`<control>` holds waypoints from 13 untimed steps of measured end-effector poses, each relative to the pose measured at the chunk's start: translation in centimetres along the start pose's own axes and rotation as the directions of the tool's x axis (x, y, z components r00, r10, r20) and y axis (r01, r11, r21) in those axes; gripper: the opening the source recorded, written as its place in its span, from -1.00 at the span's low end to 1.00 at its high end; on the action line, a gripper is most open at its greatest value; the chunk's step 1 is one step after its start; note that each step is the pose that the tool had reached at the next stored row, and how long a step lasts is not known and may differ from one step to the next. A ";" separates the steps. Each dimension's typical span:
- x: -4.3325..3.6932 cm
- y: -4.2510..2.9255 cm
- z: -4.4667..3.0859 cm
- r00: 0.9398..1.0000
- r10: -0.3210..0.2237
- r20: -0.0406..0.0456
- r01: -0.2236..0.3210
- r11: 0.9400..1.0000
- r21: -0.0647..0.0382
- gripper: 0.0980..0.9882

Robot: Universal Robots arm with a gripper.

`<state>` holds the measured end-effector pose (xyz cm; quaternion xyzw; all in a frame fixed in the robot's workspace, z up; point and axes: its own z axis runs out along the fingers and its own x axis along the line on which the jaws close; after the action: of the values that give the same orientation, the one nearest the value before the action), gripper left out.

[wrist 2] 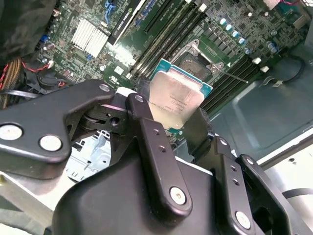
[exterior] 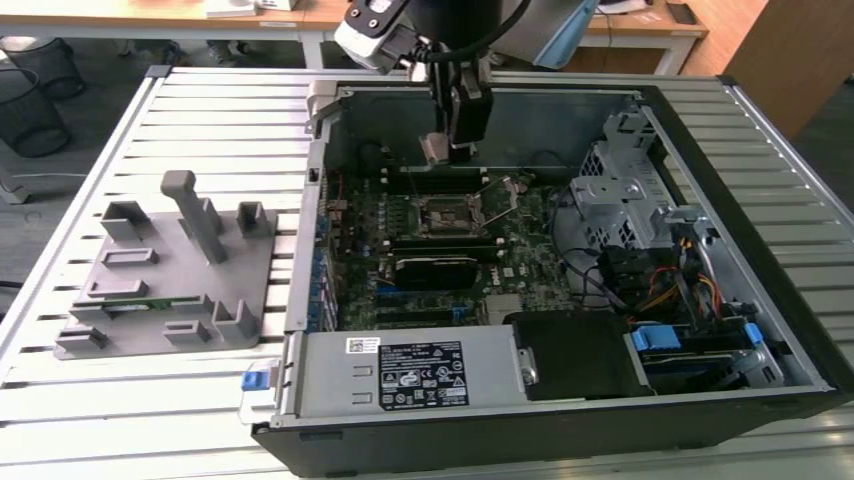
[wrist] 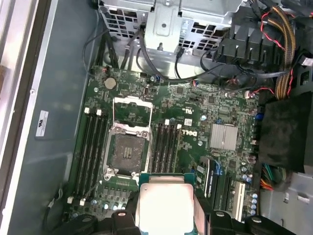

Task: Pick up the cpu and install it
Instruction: 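Place the cpu into insertion slot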

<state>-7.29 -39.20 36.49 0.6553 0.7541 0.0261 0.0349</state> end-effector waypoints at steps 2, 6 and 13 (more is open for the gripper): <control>0.03 0.02 0.21 1.000 0.007 -0.006 -0.007 1.000 -0.001 -0.04; 0.06 0.33 0.68 1.000 0.025 -0.006 -0.025 1.000 0.000 -0.04; 1.02 0.94 1.24 0.999 0.032 -0.006 -0.032 0.999 0.000 -0.04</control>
<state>-6.39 -38.06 35.32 0.6672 0.7436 0.0288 0.0324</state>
